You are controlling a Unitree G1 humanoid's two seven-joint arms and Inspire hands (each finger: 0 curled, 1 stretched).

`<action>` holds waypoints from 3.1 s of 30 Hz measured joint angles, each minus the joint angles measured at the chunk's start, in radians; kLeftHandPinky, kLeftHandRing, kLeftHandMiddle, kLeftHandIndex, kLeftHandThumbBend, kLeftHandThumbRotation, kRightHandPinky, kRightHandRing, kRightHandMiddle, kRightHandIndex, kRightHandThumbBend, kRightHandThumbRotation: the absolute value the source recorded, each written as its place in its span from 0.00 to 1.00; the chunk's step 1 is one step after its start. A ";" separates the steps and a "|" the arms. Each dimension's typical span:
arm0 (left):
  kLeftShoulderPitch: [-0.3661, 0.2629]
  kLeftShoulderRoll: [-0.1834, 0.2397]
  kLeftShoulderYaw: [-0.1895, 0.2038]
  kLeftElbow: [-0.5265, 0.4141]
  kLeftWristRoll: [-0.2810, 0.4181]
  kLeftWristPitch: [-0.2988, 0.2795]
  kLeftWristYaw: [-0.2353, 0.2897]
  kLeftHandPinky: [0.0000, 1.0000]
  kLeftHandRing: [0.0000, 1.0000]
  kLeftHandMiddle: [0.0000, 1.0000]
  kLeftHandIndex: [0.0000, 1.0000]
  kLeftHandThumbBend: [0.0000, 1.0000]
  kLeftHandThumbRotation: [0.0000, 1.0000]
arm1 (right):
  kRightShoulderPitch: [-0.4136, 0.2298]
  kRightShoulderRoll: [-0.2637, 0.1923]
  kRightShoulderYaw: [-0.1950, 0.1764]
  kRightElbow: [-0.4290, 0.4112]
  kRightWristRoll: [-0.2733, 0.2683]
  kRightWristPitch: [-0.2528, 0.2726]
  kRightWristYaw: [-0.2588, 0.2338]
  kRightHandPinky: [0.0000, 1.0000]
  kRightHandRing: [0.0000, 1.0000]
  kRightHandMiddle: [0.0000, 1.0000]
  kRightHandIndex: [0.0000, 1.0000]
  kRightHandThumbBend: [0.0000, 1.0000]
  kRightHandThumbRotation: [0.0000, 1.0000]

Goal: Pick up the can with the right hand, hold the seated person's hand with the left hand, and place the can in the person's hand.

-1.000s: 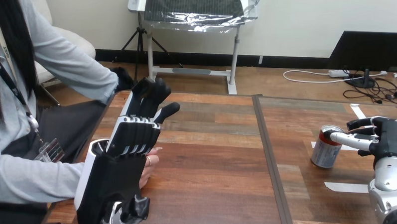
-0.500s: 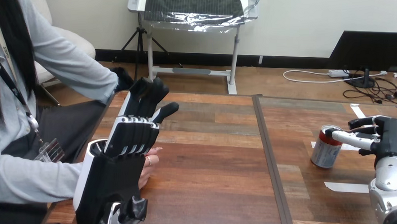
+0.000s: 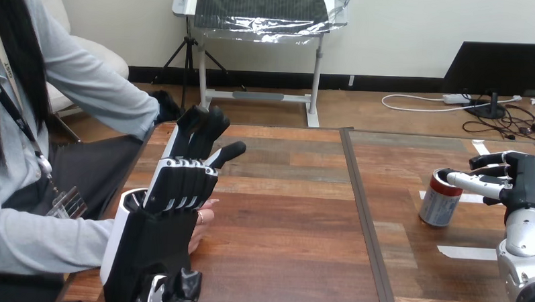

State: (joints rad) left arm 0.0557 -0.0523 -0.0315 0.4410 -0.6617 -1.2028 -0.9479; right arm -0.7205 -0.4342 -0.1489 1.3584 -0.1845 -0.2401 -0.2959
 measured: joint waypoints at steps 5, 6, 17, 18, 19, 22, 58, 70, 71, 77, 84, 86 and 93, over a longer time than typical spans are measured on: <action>-0.001 0.000 -0.002 0.001 -0.013 0.004 -0.011 0.85 0.97 0.97 0.98 0.81 0.70 | 0.000 0.000 -0.002 0.000 0.001 -0.007 0.000 0.42 0.46 0.49 0.49 0.87 0.00; -0.001 0.000 -0.002 0.002 -0.014 0.004 -0.013 0.85 0.97 0.97 0.98 0.81 0.70 | 0.000 0.000 -0.002 0.000 0.001 -0.009 0.000 0.42 0.46 0.49 0.50 0.87 0.00; -0.003 0.000 -0.002 0.003 -0.014 0.009 -0.022 0.86 0.97 0.97 0.98 0.79 0.70 | 0.000 0.000 0.009 0.000 -0.010 -0.015 -0.001 0.44 0.48 0.51 0.52 0.87 0.00; -0.003 0.000 -0.002 0.003 -0.014 0.009 -0.022 0.86 0.97 0.96 0.98 0.79 0.70 | 0.000 0.000 0.010 0.000 -0.010 -0.015 0.000 0.45 0.49 0.51 0.53 0.87 0.00; -0.003 0.000 -0.002 0.002 -0.013 0.009 -0.021 0.86 0.97 0.96 0.98 0.79 0.70 | 0.000 0.000 0.011 0.000 -0.010 -0.015 0.002 0.46 0.50 0.53 0.54 0.88 0.00; -0.004 0.000 -0.002 0.002 -0.012 0.009 -0.018 0.86 0.97 0.96 0.98 0.78 0.71 | 0.000 0.000 0.012 0.000 -0.009 -0.015 0.011 0.47 0.53 0.55 0.57 0.90 0.00; -0.010 0.000 0.002 0.004 -0.019 0.025 -0.029 0.85 0.97 0.96 0.97 0.78 0.71 | -0.007 -0.001 0.059 0.000 -0.049 0.009 0.172 0.83 0.95 0.99 1.00 1.00 0.46; -0.014 0.000 0.004 0.004 -0.036 0.033 -0.043 0.87 0.98 0.97 0.98 0.83 0.70 | -0.007 -0.001 0.061 0.000 -0.051 0.010 0.201 0.91 1.00 1.00 1.00 1.00 0.53; -0.014 0.000 0.004 0.004 -0.036 0.035 -0.044 0.88 0.98 0.96 0.98 0.84 0.70 | -0.007 -0.001 0.062 0.000 -0.052 0.010 0.201 0.91 1.00 1.00 1.00 1.00 0.53; -0.014 0.000 0.006 0.005 -0.036 0.025 -0.048 0.87 0.97 0.96 0.98 0.79 0.71 | -0.008 -0.001 0.068 0.000 -0.058 0.015 0.203 0.91 1.00 1.00 1.00 1.00 0.53; -0.015 0.000 0.006 0.005 -0.035 0.023 -0.049 0.87 0.97 0.96 0.98 0.80 0.71 | -0.009 -0.001 0.074 0.000 -0.065 0.023 0.207 0.87 0.98 1.00 1.00 1.00 0.54; -0.015 0.000 0.006 0.005 -0.036 0.023 -0.049 0.87 0.98 0.96 0.98 0.81 0.71 | -0.009 -0.001 0.074 0.000 -0.065 0.024 0.208 0.87 0.99 1.00 1.00 1.00 0.53; -0.017 -0.001 0.007 0.005 -0.036 0.018 -0.049 0.85 0.98 0.97 0.98 0.80 0.72 | -0.009 -0.001 0.074 0.000 -0.065 0.026 0.210 0.89 1.00 1.00 1.00 1.00 0.52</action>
State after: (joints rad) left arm 0.0383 -0.0530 -0.0249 0.4464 -0.6976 -1.1851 -0.9968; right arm -0.7299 -0.4355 -0.0750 1.3584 -0.2498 -0.2146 -0.0860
